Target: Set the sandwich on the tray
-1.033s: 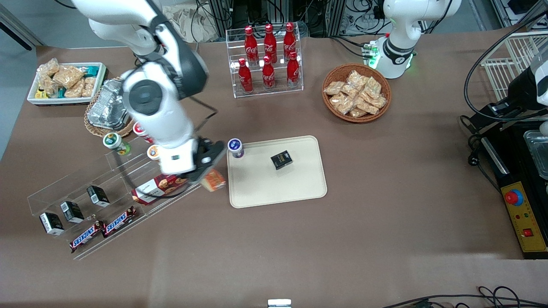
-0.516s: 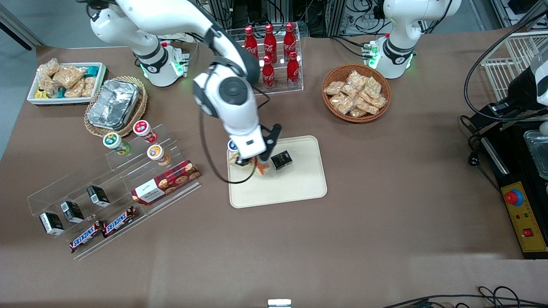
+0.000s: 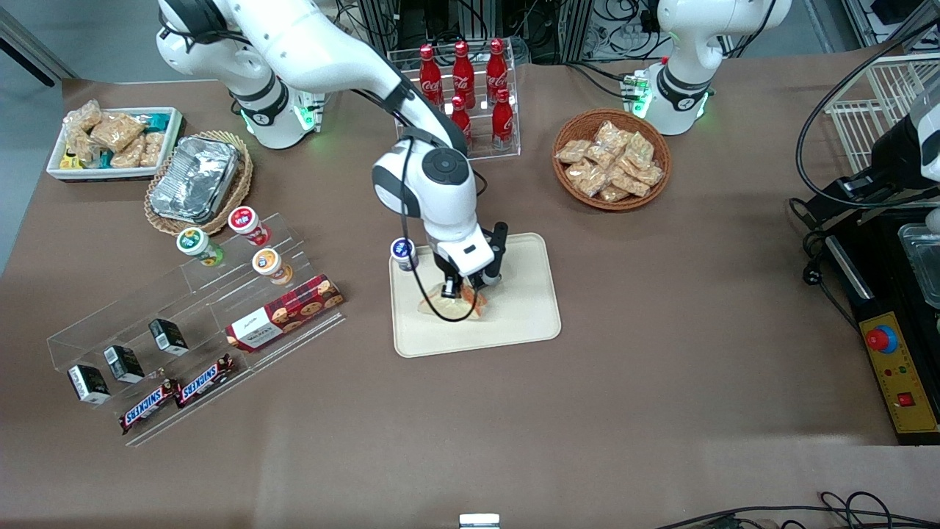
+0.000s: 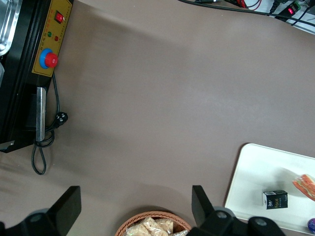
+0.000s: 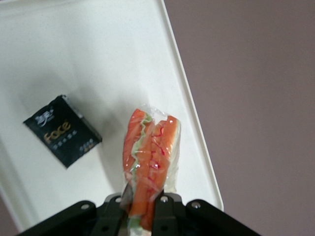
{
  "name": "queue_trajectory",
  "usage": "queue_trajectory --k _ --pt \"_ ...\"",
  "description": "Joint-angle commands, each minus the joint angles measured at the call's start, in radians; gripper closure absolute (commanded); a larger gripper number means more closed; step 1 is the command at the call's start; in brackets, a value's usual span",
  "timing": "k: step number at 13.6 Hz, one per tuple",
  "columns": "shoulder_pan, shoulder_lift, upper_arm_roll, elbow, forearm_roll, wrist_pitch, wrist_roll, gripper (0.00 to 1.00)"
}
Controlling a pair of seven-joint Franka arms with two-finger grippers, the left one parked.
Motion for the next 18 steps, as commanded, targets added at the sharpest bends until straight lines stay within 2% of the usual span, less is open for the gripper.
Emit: queue_trajectory --k 1,2,3,4,7,8,9,13,18 --pt "-0.003 0.046 -0.011 0.035 -0.024 0.036 0.008 0.8" --pt "-0.006 0.048 -0.011 0.035 -0.011 0.035 0.014 0.57" --pt "-0.009 0.04 -0.01 0.035 0.02 0.024 0.049 0.26" --pt "-0.018 0.023 -0.011 0.035 0.064 -0.006 0.095 0.17" --pt "-0.061 -0.041 -0.034 0.089 0.164 -0.224 0.141 0.17" --pt "-0.078 -0.067 -0.045 0.094 0.205 -0.27 0.171 0.17" --pt "-0.097 -0.102 -0.066 0.094 0.218 -0.298 0.204 0.17" --pt "-0.101 -0.225 -0.166 0.089 0.22 -0.419 0.391 0.17" --pt "-0.103 -0.317 -0.278 0.08 0.218 -0.537 0.501 0.17"
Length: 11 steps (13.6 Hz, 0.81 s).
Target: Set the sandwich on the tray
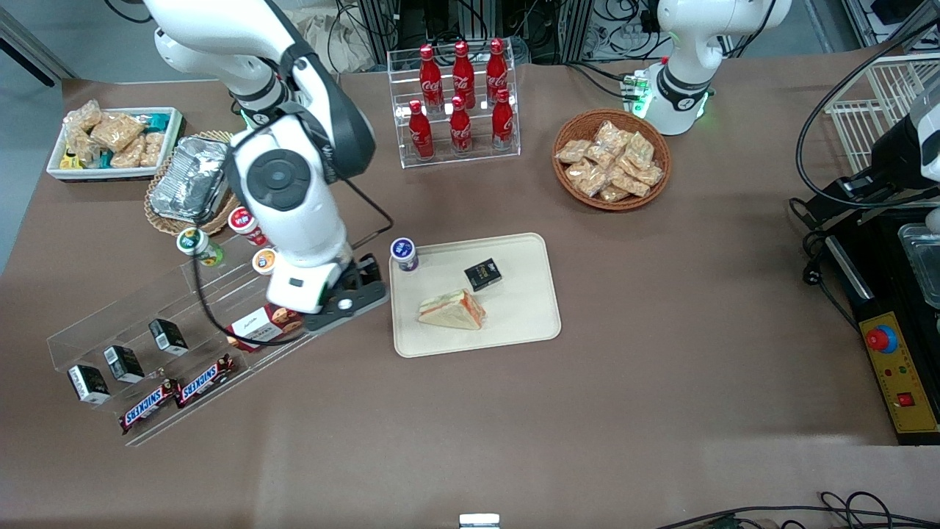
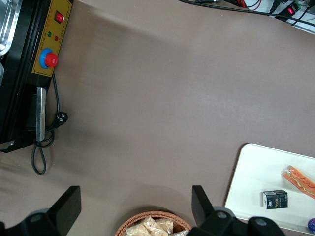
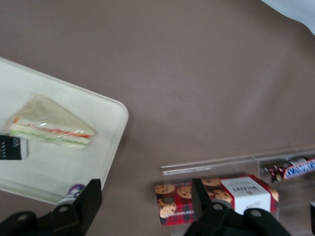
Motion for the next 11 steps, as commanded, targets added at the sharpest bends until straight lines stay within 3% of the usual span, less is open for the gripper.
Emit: queue_trajectory --k 1,2,11 --pt "0.006 -0.071 -0.055 -0.027 0.018 -0.075 0.026 0.12" --pt "0.007 -0.085 -0.062 -0.025 0.006 -0.114 0.031 0.03" --pt "-0.206 -0.229 -0.082 -0.035 0.007 -0.293 -0.063 0.02"
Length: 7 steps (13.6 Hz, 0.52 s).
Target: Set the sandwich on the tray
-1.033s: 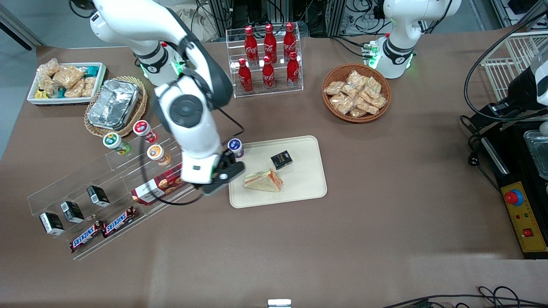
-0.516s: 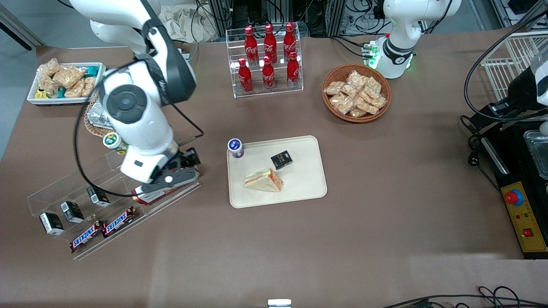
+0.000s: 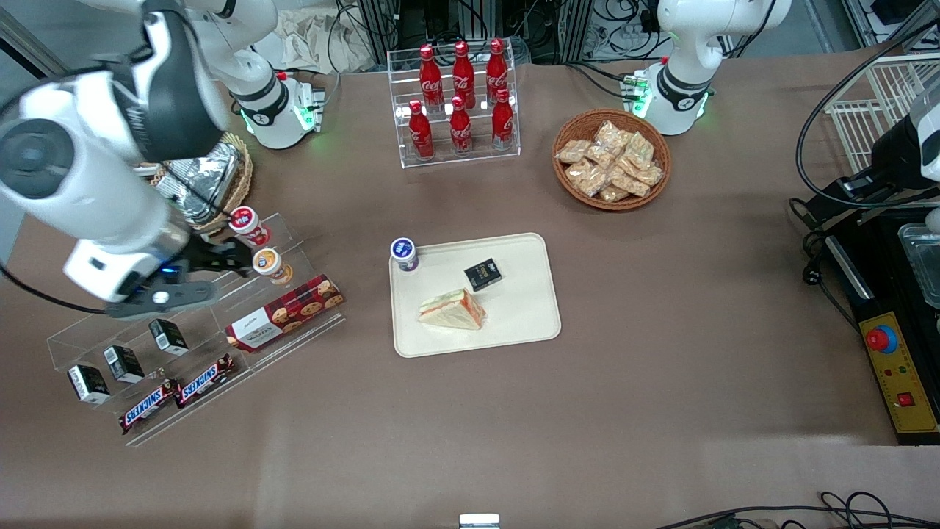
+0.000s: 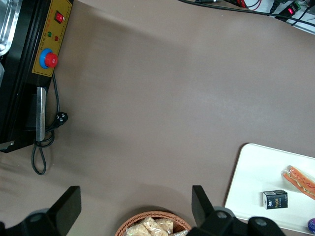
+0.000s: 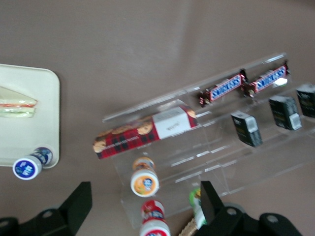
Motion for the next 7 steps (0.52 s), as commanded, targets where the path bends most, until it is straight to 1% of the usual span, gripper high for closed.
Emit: queue_trajectory --k 1,3,6,7 --pt "-0.074 -0.056 0.01 -0.026 0.009 -0.026 -0.036 0.02" --pt "-0.149 -0.07 0.013 -0.026 0.02 -0.043 -0.111 0.02" --pt "-0.302 -0.081 0.036 -0.025 0.101 -0.083 -0.165 0.02" --pt "-0.336 -0.084 0.036 -0.025 0.118 -0.089 -0.188 0.02"
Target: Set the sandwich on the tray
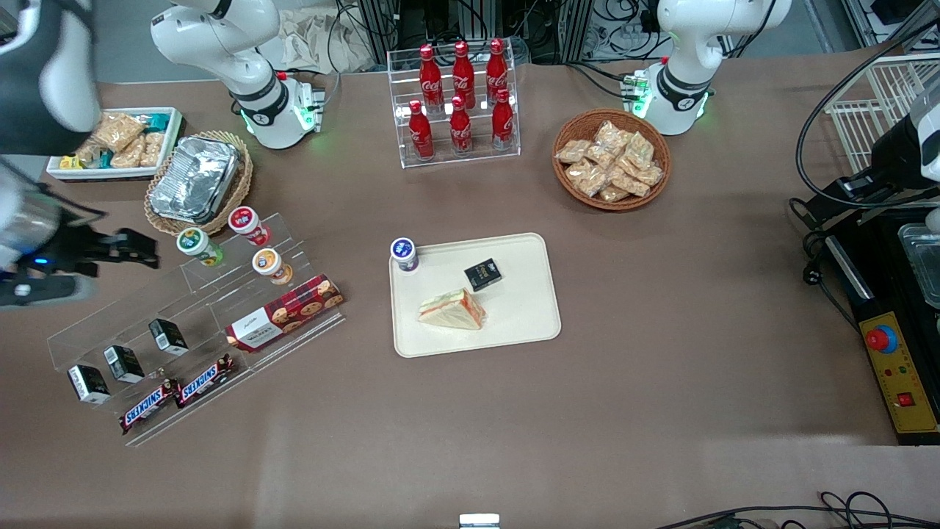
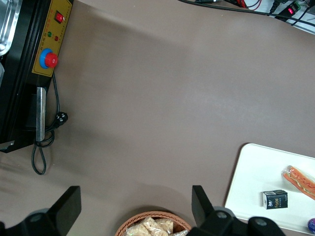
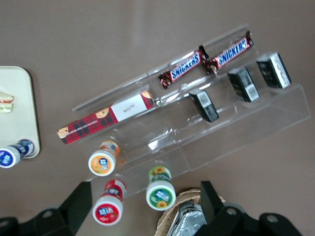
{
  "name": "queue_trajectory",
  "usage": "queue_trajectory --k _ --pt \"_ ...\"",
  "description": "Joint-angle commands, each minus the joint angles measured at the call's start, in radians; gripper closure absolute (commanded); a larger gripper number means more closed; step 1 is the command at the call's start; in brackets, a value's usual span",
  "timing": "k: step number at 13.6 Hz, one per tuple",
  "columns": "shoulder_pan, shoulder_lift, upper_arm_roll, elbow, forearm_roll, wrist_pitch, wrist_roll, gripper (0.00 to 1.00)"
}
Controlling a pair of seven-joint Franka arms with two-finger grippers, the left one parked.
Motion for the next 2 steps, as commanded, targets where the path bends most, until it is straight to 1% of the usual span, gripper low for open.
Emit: queue_trajectory --k 1,2 --pt "-0.094 -0.029 0.021 -0.018 0.054 -0.023 -0.06 0.02" --pt "-0.108 -0.037 0.016 -0.018 0.054 -0.02 -0.07 0.02"
